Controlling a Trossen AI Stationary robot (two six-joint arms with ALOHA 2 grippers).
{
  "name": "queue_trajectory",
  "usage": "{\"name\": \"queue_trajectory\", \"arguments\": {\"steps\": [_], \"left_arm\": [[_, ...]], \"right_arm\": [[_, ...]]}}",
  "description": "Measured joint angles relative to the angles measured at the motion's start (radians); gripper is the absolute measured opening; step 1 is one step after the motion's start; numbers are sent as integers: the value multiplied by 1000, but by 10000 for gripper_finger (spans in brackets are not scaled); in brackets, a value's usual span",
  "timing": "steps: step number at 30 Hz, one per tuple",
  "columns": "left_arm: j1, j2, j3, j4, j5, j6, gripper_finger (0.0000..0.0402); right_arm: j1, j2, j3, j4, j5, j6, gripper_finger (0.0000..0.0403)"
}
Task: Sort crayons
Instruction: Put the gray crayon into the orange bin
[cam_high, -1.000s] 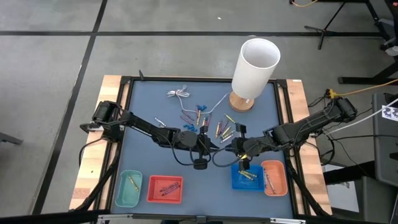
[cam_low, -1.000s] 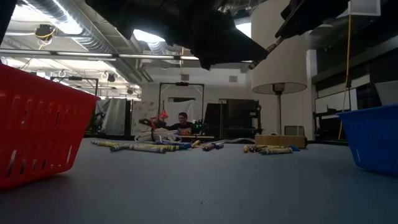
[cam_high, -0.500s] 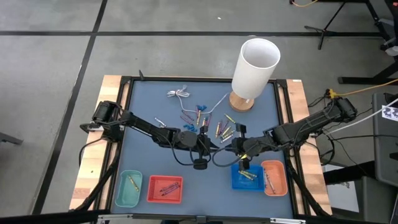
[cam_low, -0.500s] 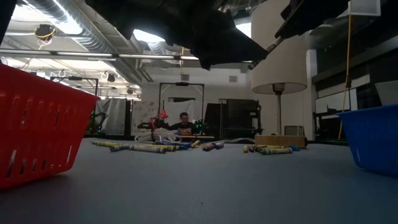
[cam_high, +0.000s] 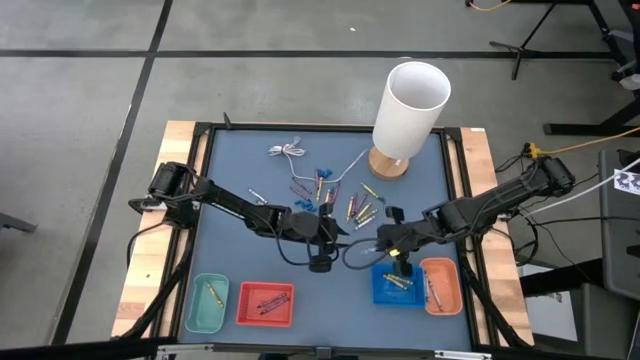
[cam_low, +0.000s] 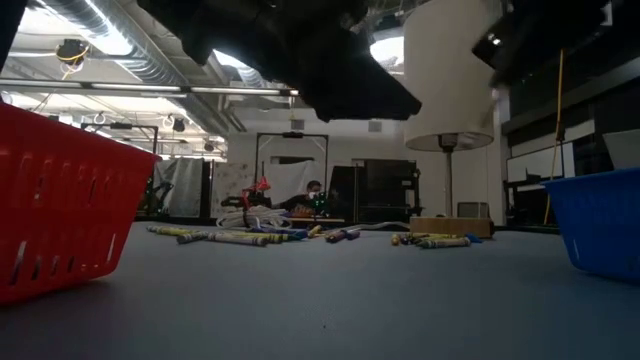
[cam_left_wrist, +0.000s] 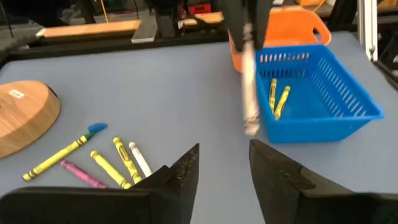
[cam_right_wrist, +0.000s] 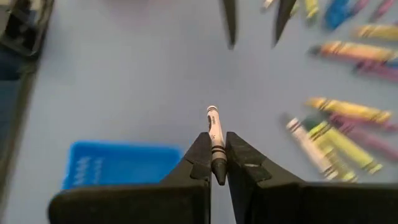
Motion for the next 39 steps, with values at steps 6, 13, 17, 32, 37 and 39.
{"name": "queue_trajectory", "arguments": {"steps": [6,13,17,32,37,39], "left_arm": [[0,0,0,-13,0,0,130],[0,0,0,-12,0,-1,121],[0,0,0,-12,0,-2,120],[0,0,0,-12,0,-3,119],[0,0,0,-12,0,-3,119],[0,0,0,-12,0,-3,119]], "right_arm": [[0,-5,72,-200,-194,130,20],[1,-8,154,-321,-490,266,23],[32,-8,140,-387,-557,342,24],[207,-7,82,-520,-508,627,29],[211,-7,82,-520,-496,680,51],[211,-7,82,-521,-493,686,65]]}}
